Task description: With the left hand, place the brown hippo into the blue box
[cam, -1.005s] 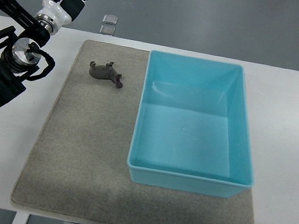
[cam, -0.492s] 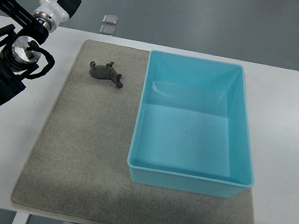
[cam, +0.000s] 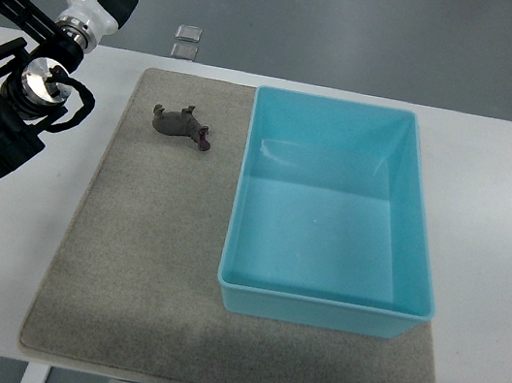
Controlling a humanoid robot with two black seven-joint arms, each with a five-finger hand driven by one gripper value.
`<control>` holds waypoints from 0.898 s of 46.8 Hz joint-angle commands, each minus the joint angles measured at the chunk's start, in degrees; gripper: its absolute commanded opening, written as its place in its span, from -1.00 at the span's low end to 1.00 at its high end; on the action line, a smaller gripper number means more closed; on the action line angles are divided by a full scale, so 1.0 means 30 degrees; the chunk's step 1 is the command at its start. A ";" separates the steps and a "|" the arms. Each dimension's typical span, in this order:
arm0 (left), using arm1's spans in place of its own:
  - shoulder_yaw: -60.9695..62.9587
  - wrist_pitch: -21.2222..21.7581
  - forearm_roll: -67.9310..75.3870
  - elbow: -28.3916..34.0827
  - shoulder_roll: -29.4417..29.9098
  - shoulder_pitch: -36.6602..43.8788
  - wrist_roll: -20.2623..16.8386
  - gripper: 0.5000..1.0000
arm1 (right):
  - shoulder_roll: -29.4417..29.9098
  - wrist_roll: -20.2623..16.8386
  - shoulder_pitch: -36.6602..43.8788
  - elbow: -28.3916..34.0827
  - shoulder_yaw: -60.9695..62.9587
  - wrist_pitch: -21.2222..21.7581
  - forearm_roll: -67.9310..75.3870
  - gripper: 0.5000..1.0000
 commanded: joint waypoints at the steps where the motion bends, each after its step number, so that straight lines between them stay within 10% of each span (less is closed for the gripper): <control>1: 0.0065 0.0015 0.0028 -0.0001 0.0001 0.0020 0.0000 0.99 | 0.0000 -0.0023 0.0007 0.0000 0.0000 -0.0001 0.0000 0.74; 42: 0.3696 0.1538 0.2487 -0.2431 0.1612 -0.1005 0.0088 0.99 | 0.0000 -0.0023 0.0007 0.0000 0.0000 -0.0001 0.0000 0.74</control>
